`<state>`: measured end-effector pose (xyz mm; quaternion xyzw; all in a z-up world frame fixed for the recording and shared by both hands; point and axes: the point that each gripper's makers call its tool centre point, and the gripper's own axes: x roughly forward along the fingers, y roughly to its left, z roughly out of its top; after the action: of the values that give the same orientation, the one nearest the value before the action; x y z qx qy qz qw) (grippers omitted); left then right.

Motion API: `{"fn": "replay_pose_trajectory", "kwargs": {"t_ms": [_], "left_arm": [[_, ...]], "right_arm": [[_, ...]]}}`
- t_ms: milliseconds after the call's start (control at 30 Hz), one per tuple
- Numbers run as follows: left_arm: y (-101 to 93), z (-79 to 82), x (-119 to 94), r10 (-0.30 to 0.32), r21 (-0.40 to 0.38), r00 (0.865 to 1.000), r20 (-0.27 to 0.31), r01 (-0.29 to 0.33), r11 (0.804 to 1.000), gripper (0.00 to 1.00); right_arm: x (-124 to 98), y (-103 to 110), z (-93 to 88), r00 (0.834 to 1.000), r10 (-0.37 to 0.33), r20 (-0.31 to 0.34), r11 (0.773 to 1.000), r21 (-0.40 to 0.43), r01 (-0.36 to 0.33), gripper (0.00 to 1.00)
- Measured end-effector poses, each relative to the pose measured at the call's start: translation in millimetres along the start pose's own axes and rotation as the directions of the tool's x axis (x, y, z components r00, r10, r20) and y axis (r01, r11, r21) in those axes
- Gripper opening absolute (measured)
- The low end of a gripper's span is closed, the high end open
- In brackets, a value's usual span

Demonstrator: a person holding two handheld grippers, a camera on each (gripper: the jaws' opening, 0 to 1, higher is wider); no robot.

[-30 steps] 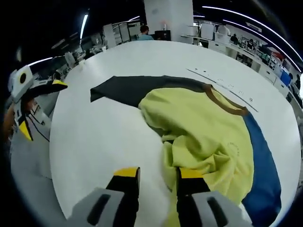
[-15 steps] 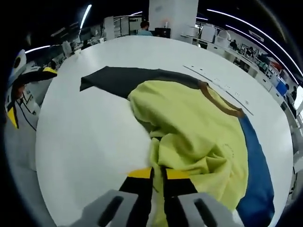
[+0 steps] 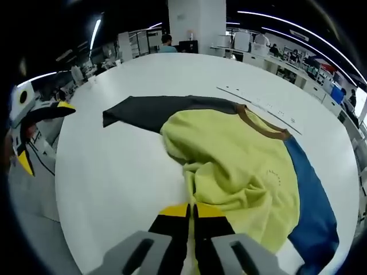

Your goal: Fold the garment on the visible template until the final outline fits inside the template.

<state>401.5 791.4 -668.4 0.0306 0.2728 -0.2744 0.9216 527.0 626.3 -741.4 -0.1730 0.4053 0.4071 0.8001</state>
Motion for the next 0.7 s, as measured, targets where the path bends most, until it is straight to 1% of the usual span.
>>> {"fn": "replay_pose_trajectory", "kwargs": {"t_ms": [133, 433, 700], "left_arm": [[-1.9, 1.2, -1.3, -0.004, 0.001, 1.000, 0.005, 0.004, 1.000, 0.91], [-5.4, 1.6, -3.1, -0.014, 0.014, 1.000, 0.002, 0.014, 1.000, 0.89], [-10.3, -0.3, -2.2, -0.024, 0.017, 1.000, -0.008, 0.024, 1.000, 0.87]], "right_arm": [[-8.3, 10.9, 3.5, 1.000, 0.018, 0.013, 1.000, 0.000, -0.018, 0.00], [-23.9, 41.3, 11.0, 0.995, 0.084, 0.047, 0.996, -0.014, -0.084, 0.00], [-28.9, 67.8, 5.5, 0.989, 0.138, 0.055, 0.990, -0.013, -0.137, 0.00]]}}
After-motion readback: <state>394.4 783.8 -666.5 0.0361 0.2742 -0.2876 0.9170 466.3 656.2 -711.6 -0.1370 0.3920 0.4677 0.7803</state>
